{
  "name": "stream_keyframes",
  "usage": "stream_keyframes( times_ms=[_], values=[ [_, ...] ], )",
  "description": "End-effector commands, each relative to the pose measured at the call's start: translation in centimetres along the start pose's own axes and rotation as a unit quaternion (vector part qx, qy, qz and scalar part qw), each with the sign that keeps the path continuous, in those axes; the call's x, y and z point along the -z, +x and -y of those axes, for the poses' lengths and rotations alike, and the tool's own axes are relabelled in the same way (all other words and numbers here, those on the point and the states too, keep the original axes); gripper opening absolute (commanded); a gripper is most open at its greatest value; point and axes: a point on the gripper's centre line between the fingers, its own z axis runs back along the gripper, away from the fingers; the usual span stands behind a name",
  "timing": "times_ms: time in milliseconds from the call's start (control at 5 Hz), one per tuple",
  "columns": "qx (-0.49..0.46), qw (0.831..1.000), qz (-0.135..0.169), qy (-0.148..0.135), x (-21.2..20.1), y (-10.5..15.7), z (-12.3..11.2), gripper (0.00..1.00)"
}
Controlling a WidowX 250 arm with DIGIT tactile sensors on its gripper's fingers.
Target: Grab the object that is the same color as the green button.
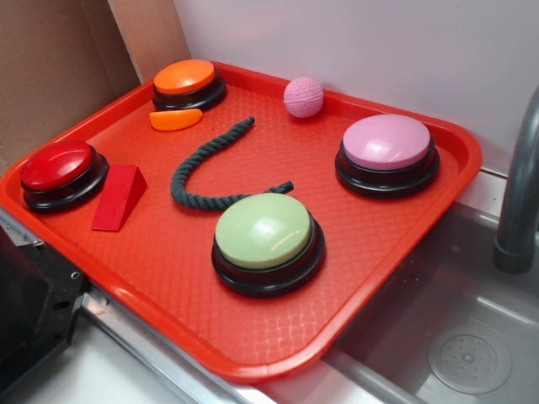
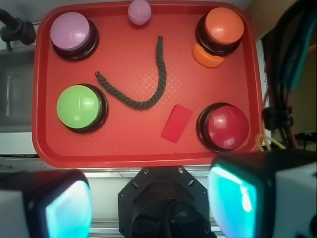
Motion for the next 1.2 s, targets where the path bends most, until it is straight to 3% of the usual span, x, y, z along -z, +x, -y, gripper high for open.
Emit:
stream_keyframes(
  times_ms=[0,400,600,800,1000],
  values=[
    [0.000,1.000,0.000,0.000,0.0,0.0,0.0,1.00],
    [-0.010,1.000,0.016,-0.010,-3.0,4.4,-0.5,1.00],
    [0.001,1.000,0.019,0.011,-2.4,6.7,-1.0,1.00],
    [-0.032,0.999,-0.012,0.015,2.8,8.1,-3.6,1.00],
    [-0.063,0.997,-0.015,0.034,5.1,9.2,-5.2,1.00]
  ],
)
